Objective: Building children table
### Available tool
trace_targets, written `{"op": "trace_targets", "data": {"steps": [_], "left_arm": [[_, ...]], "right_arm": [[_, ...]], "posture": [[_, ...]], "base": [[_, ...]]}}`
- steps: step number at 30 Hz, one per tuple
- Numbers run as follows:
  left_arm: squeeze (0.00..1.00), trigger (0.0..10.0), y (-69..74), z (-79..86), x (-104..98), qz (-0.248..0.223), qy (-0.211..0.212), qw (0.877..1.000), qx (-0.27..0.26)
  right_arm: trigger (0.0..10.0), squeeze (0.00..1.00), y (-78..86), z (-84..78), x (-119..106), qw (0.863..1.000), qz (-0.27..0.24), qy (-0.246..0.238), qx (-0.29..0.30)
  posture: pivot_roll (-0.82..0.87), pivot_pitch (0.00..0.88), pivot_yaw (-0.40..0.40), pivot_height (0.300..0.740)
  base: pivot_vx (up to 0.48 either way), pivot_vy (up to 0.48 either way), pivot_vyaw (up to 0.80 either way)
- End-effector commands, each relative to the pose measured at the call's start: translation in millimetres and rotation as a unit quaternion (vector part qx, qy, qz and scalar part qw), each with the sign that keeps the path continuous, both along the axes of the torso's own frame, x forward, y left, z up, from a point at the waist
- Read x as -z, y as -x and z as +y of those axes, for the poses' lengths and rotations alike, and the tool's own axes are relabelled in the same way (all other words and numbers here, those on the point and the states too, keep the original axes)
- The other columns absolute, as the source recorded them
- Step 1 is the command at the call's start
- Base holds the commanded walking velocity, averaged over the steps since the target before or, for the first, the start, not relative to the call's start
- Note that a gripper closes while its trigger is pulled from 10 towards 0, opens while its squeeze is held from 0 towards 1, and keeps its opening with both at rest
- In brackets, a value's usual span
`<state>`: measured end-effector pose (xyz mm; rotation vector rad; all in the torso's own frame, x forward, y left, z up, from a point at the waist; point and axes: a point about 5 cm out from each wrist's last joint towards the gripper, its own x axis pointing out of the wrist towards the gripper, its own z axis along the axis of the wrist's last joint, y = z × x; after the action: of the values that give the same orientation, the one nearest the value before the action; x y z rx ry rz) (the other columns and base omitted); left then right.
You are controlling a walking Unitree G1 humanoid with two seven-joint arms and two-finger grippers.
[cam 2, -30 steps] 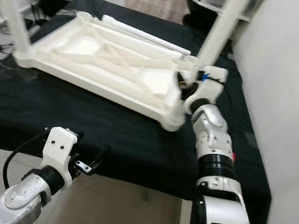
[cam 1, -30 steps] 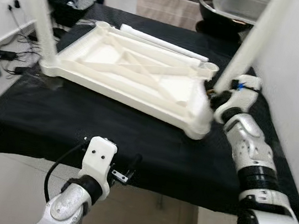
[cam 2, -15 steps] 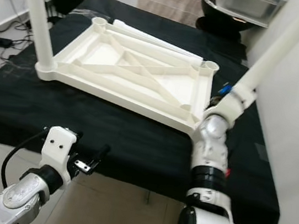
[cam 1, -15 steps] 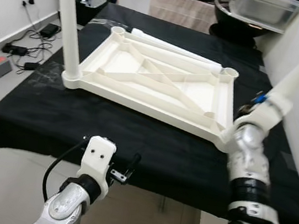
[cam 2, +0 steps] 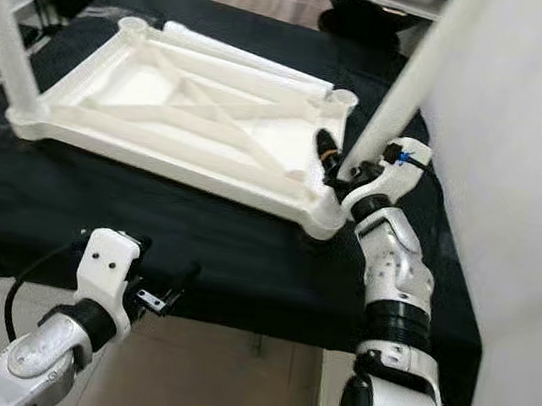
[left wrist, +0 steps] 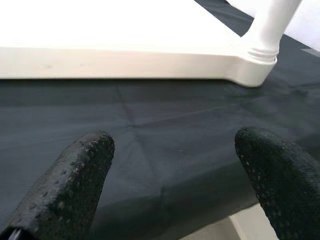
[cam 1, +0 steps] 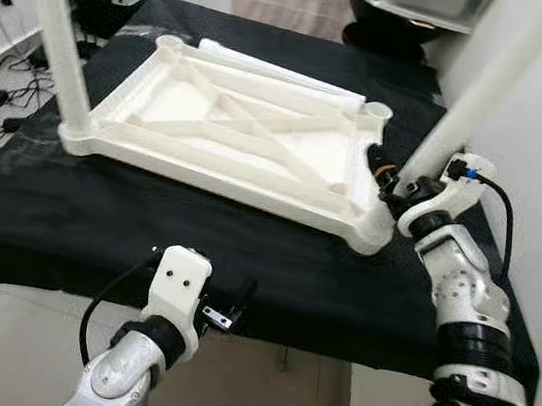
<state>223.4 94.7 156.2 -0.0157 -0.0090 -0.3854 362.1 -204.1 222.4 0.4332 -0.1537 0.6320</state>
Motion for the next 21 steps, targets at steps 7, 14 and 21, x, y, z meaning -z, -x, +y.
{"op": "trace_targets", "data": {"steps": [7,14,21], "left_arm": [[0.00,10.0,1.6,-0.3,5.4,0.013,-0.003,1.000,0.000],[0.00,10.0,2.1,-0.4,6.1,0.014,-0.003,1.000,0.001],[0.00,10.0,2.3,-0.2,6.2,0.014,-0.004,1.000,0.002]], "right_arm": [[10.0,0.00,26.6,20.3,4.0,0.972,-0.039,0.042,-0.229],[0.0,0.00,14.2,22.0,14.3,0.982,-0.015,0.075,-0.172],[0.0,0.00,2.3,14.9,15.9,0.993,-0.004,0.071,-0.094]], "posture": [[0.08,0.162,-0.125,0.740],[0.09,0.155,-0.124,0.740],[0.09,0.149,-0.122,0.740]], "base": [[0.000,0.000,0.00],[0.000,0.000,0.00],[0.000,0.000,0.00]]}}
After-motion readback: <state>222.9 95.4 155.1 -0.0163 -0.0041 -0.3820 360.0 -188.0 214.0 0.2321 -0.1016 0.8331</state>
